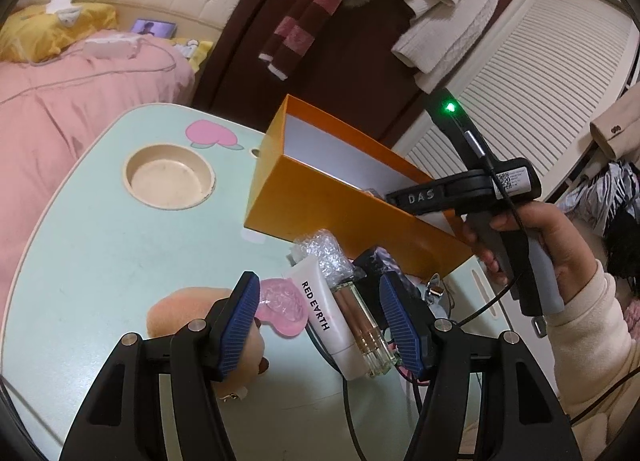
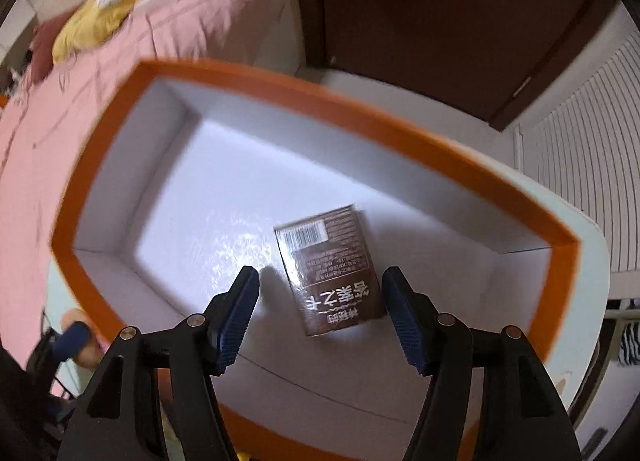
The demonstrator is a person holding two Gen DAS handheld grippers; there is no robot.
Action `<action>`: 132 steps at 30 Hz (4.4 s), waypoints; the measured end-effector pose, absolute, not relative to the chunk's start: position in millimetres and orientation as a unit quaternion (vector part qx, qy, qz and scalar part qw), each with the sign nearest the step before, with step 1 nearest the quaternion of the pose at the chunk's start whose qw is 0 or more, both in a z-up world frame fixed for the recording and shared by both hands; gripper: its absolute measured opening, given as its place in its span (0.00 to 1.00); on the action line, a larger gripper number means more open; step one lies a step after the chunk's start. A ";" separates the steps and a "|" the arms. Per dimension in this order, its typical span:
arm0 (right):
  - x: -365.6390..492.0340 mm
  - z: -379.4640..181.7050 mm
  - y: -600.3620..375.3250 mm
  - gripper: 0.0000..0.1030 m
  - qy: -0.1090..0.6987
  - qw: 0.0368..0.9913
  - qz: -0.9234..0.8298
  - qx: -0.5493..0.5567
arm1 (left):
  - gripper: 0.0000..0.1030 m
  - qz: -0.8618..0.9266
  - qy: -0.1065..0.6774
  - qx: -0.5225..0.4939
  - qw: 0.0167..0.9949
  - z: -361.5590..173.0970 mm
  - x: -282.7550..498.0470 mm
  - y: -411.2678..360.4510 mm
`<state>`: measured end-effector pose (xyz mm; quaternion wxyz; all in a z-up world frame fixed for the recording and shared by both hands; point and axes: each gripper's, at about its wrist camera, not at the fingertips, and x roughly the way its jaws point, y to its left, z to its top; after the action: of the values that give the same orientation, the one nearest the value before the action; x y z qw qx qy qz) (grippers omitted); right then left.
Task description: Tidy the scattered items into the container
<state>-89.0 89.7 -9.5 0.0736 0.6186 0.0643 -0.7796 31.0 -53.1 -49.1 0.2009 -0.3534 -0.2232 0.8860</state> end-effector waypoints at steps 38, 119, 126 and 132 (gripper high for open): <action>43.6 1.3 96.8 0.42 -0.084 0.164 -0.823 0.538 | 0.63 0.911 -0.239 -0.288 0.175 -32.6 65.9 -78.9; 123.5 -25.3 82.9 1.00 0.052 0.048 -0.848 0.525 | 1.00 0.900 0.016 -0.430 0.065 -62.8 90.0 2.7; 125.3 -24.2 83.0 1.00 0.051 0.047 -0.848 0.525 | 1.00 0.900 0.016 -0.430 0.064 -63.0 90.3 4.6; 125.6 -24.1 82.5 1.00 0.051 0.047 -0.848 0.525 | 1.00 0.901 0.016 -0.429 0.065 -64.4 90.7 3.4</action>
<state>125.6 82.5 -24.1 0.0470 0.5248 0.0506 -0.8484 90.7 3.4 -64.4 0.0646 -0.4294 0.0157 0.9007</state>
